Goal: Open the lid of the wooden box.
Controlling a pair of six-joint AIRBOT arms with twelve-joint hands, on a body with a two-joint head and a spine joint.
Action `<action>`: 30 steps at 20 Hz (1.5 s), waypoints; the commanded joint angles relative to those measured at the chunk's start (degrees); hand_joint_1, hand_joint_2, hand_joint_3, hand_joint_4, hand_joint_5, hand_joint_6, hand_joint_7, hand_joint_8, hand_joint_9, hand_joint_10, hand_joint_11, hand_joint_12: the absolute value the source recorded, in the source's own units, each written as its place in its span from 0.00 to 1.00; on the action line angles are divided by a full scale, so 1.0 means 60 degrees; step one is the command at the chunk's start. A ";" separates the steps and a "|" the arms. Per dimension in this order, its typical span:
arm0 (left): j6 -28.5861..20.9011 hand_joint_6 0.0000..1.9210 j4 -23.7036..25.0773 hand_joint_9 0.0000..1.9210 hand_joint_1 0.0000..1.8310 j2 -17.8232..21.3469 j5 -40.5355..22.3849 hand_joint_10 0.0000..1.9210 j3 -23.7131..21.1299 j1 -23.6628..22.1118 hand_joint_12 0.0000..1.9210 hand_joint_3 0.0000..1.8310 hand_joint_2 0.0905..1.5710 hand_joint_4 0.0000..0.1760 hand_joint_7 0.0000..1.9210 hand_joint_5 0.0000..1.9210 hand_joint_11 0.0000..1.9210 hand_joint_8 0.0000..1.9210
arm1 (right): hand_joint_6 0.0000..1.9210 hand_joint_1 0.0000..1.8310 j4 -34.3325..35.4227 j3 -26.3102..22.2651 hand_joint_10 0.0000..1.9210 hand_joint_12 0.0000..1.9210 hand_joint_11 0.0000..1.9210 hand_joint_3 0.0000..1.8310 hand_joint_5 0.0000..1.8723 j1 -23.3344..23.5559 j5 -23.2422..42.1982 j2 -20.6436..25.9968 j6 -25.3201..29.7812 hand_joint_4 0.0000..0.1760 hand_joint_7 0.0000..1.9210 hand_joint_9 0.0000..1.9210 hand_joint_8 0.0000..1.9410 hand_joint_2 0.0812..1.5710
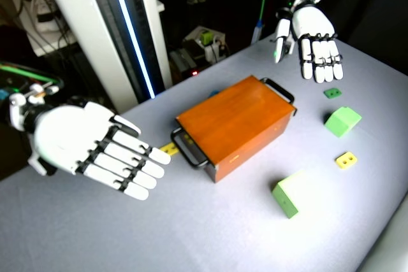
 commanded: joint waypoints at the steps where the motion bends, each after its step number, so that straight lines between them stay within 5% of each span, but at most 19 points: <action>1: -0.0053 0.00 -0.0182 0.00 0.11 -0.0011 -0.1117 0.00 0.0045 -0.0022 0.00 0.01 0.89 0.00 0.01 0.03 0.00 0.00 | 0.00 0.24 0.0007 0.0048 0.00 0.00 0.00 0.02 0.00 0.0111 0.1043 0.0012 0.0011 0.00 0.00 0.00 0.00 0.87; 8: -0.0109 0.00 -0.0165 0.00 0.13 -0.0039 -0.0892 0.00 0.0102 -0.0022 0.00 0.00 0.89 0.00 0.01 0.03 0.00 0.00 | 0.00 0.20 -0.0027 0.0082 0.00 0.00 0.00 0.01 0.00 0.0170 0.0770 -0.0002 -0.0063 0.00 0.00 0.00 0.00 0.88; 30: -0.0847 0.00 0.0419 0.00 0.07 -0.0246 0.0010 0.00 0.0014 0.0516 0.00 0.00 0.90 0.00 0.02 0.05 0.00 0.00 | 0.01 0.27 -0.0612 0.0546 0.00 0.00 0.00 0.00 0.02 0.0952 -0.1392 -0.0765 -0.0061 0.00 0.00 0.00 0.00 0.86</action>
